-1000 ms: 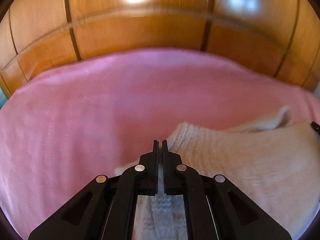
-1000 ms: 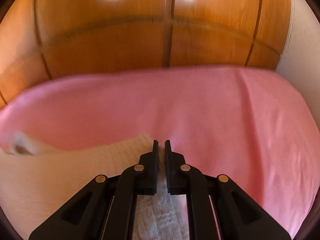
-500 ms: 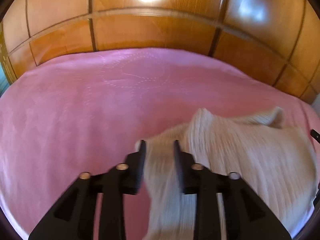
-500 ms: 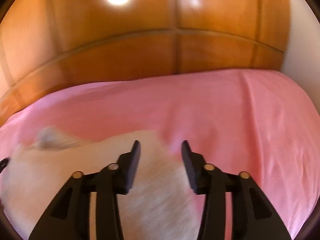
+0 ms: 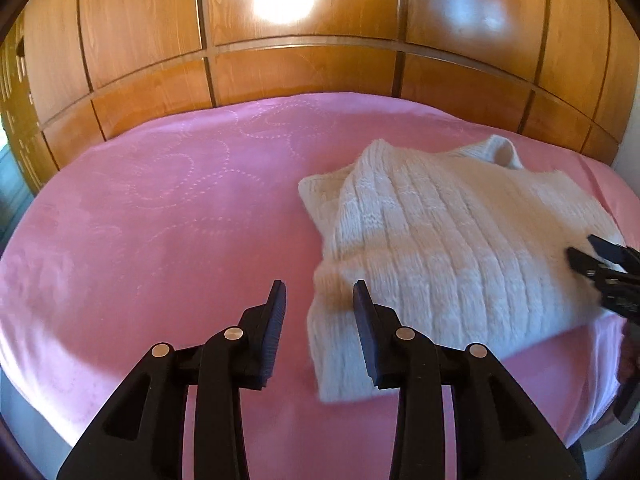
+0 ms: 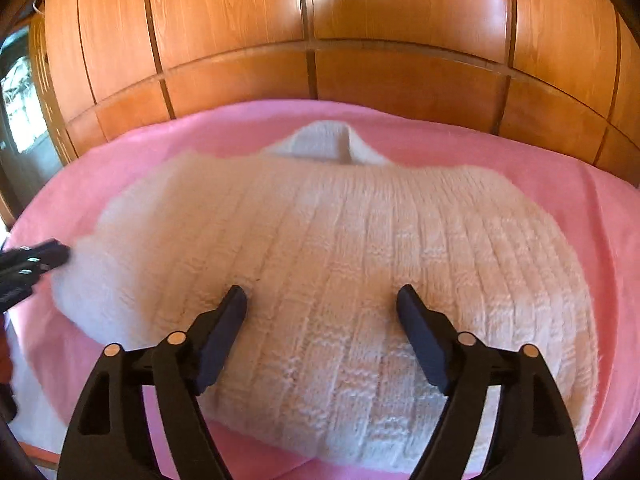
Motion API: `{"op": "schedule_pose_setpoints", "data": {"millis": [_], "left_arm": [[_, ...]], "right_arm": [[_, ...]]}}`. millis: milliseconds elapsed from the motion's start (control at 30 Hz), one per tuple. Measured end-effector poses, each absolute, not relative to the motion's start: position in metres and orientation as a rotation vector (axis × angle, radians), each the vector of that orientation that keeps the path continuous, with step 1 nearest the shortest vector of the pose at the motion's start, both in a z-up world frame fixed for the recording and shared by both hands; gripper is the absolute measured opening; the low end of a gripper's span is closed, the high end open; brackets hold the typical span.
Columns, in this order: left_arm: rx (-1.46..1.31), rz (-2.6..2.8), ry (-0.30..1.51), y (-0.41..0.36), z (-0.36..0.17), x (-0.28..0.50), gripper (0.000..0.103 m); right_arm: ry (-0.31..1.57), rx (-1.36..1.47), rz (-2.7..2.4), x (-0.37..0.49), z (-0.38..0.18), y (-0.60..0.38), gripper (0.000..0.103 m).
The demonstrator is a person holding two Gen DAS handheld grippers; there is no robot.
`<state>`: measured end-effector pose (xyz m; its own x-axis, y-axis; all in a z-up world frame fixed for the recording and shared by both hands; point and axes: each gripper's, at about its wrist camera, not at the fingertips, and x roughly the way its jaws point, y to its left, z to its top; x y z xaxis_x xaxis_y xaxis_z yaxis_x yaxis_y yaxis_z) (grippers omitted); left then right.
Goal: Fold small clothes
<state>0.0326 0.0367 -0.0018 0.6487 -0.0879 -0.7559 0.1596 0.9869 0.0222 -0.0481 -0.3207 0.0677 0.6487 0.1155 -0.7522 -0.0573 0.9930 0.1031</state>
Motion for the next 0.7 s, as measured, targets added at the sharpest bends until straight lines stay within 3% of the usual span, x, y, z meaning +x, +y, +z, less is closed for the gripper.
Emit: {"op": "schedule_pose_setpoints", "data": {"millis": [233,700], "left_arm": [[0.076,-0.145,0.856,0.036,-0.001,0.019,0.034],[0.058,-0.125,0.882,0.04,-0.011,0.01,0.034]], "right_arm": [[0.825,0.086,0.068,-0.046,0.055,-0.321,0.088],[0.774,0.069,0.049,-0.053,0.049,-0.319,0.09]]}}
